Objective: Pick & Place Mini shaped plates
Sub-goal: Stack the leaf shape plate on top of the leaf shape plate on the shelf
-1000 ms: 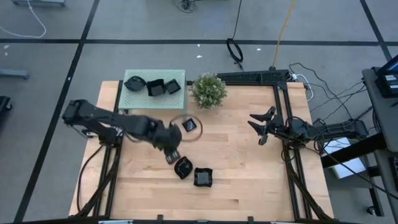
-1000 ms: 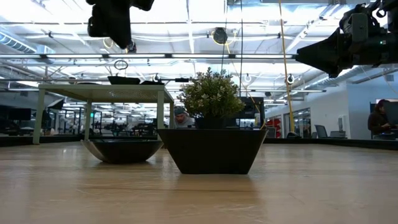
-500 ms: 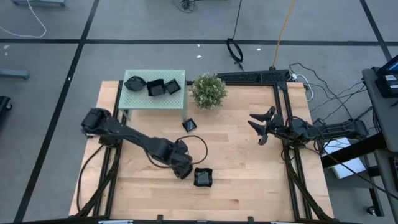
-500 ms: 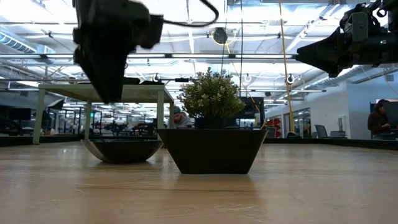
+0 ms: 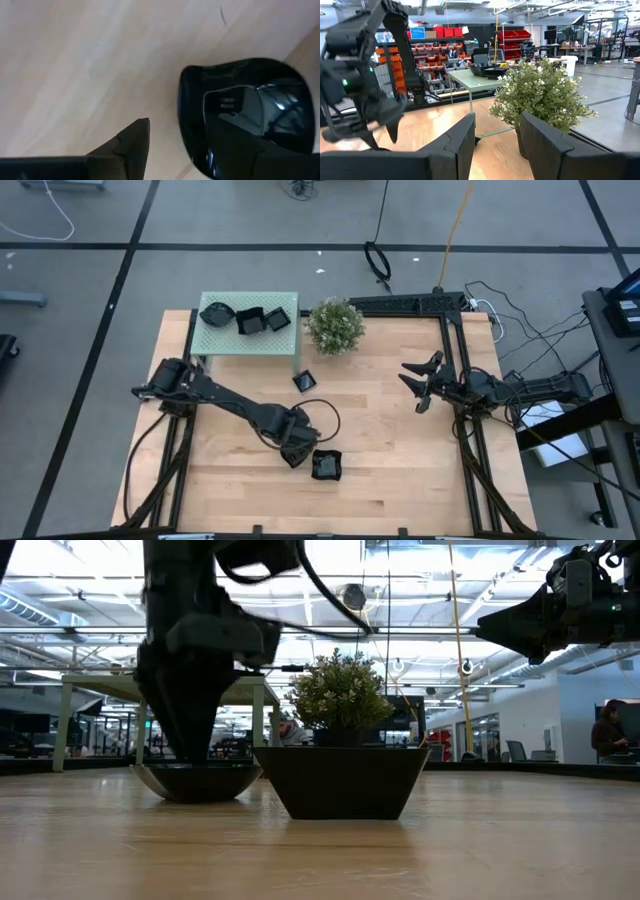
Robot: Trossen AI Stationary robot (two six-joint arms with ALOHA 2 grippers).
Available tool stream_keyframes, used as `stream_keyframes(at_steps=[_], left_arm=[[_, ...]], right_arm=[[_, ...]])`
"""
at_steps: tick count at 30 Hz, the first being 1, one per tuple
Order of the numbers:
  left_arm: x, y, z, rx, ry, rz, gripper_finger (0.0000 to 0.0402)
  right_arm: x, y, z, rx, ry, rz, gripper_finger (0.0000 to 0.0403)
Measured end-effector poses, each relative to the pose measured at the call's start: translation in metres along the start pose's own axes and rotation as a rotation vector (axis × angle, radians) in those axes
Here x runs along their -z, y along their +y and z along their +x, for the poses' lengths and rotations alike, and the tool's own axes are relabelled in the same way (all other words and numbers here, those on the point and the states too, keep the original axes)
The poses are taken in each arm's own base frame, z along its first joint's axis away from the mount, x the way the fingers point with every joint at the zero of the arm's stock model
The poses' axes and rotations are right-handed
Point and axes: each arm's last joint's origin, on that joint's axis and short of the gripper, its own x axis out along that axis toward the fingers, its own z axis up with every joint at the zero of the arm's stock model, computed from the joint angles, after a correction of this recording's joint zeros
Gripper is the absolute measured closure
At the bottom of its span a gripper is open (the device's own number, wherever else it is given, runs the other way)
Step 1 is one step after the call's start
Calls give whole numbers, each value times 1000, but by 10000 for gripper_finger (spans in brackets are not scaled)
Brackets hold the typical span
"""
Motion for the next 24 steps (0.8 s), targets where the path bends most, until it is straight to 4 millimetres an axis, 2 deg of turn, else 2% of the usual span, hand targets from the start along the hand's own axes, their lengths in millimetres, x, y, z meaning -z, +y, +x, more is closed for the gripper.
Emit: stream_keyframes(at_steps=[7, 14, 17, 24], left_arm=[[-13, 2, 15, 40, 47, 34, 204], [-15, 5, 17, 45, 59, 79, 216], [-15, 4, 17, 61, 75, 100, 256], [-13, 4, 13, 123, 132, 144, 388]], right_arm=[[0, 0, 0, 0, 0, 0, 259], [0, 0, 0, 0, 0, 0, 259], [0, 0, 0, 0, 1, 0, 259], [0, 0, 0, 0, 1, -1, 259]])
